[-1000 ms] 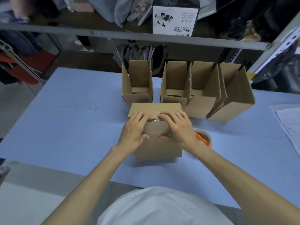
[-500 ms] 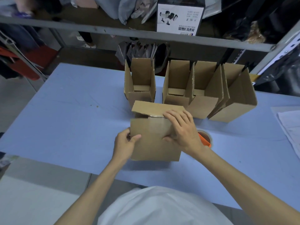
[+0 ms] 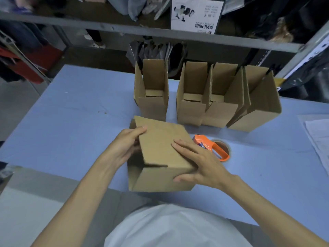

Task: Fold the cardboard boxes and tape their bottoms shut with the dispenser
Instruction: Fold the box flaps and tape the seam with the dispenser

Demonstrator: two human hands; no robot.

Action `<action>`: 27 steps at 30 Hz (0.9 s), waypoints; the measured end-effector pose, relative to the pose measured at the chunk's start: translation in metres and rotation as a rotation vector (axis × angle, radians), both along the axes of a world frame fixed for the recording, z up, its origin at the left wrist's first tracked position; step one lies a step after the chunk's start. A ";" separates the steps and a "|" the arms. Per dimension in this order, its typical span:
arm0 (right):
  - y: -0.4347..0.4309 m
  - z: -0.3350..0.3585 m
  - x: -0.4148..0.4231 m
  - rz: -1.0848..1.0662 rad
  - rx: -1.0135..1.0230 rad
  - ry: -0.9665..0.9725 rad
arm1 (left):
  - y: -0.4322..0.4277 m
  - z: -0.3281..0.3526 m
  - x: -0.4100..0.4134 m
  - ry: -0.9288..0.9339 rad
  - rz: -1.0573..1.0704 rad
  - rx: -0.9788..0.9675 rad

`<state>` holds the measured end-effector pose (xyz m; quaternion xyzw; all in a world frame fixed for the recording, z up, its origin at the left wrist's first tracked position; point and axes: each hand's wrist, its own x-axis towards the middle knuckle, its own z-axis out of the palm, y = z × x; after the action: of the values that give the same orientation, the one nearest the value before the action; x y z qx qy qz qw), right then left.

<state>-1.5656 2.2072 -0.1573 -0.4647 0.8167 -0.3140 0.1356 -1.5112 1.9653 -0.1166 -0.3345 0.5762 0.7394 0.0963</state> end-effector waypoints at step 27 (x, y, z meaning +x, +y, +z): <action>-0.027 -0.070 -0.013 -0.491 -0.088 -0.917 | 0.012 -0.054 -0.066 0.103 -0.533 -0.889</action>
<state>-1.5781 2.1797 -0.2273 -0.0795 0.7445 -0.5419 0.3819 -1.5776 1.9770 -0.1702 -0.1480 0.9037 0.3888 0.1012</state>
